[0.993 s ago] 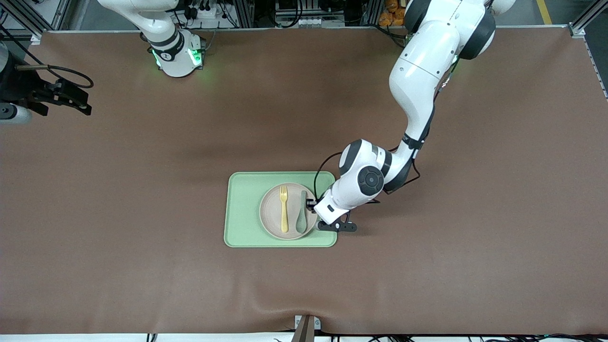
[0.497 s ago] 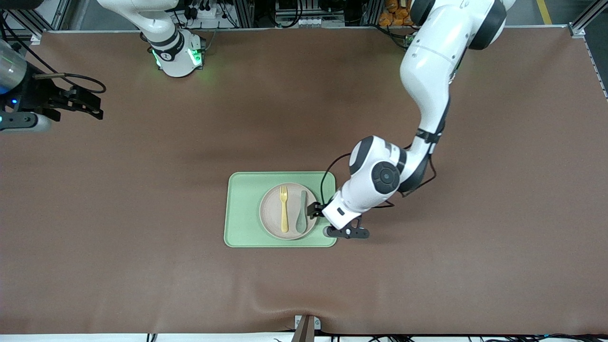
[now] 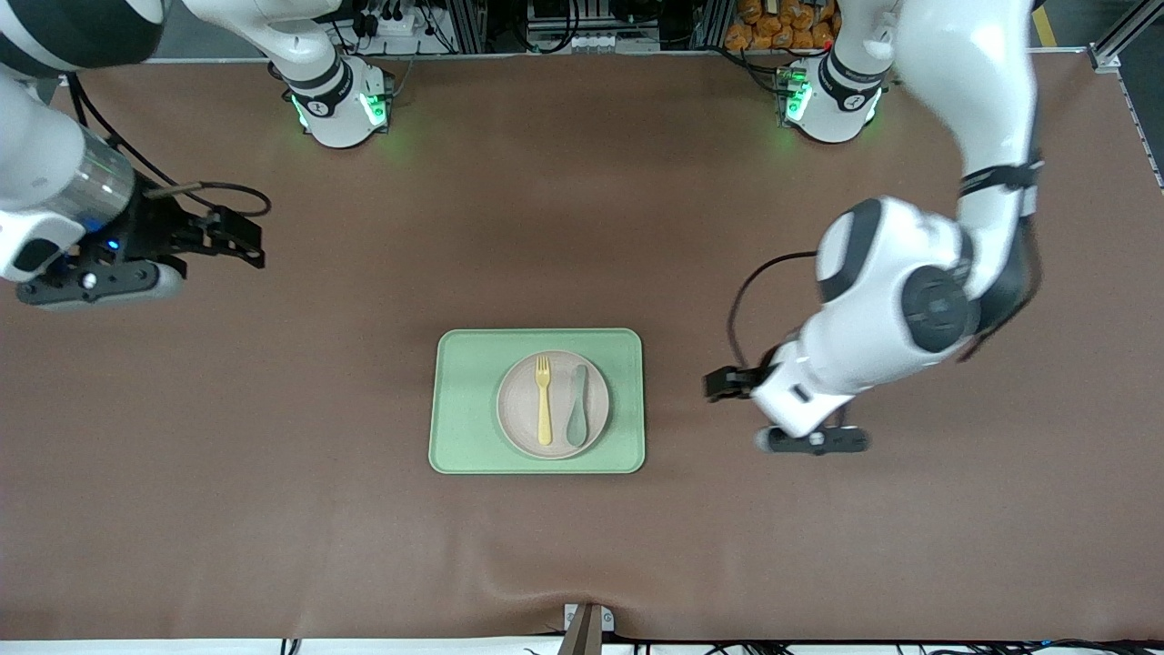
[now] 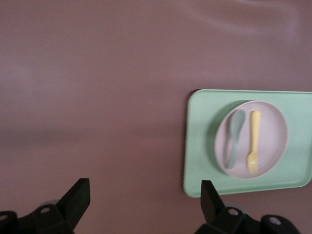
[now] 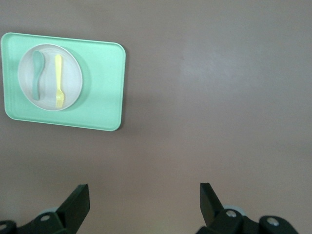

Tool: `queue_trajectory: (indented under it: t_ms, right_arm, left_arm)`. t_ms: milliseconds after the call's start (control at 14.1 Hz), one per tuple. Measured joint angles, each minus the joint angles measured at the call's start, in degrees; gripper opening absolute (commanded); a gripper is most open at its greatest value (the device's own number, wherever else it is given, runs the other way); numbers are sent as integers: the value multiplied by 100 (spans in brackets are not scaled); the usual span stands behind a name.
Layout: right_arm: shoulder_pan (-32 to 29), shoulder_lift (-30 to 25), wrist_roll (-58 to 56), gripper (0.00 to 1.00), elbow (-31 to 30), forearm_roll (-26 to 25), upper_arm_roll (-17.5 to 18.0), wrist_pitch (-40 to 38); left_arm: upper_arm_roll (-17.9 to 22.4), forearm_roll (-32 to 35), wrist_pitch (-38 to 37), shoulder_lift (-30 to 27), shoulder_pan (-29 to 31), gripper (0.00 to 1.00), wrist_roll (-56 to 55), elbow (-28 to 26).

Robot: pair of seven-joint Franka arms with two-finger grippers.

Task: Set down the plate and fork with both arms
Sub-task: 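Reach the right gripper to the fork while the left gripper withdraws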

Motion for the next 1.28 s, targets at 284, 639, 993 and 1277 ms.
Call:
queue_trajectory:
  t_ms: [284,639,993,1277]
  right_arm:
    - [127,494,11,100,223,3,-15,394]
    - [478,1169,88,100,240,26,1,1425]
    - [1004,2204,720,100,261,78,11,2496]
    - [1404,2886,1122,99,476,120,22,3249]
  left_arm:
    - [-3,652,-894,-616,166,100,0,-46]
    - [0,844,-968,-1118,582,100,245,-409]
    - [-3,845,-214,-1807,1070,100,706,-1398]
    - [-3,845,190,-2206,1150,100,706,-2068]
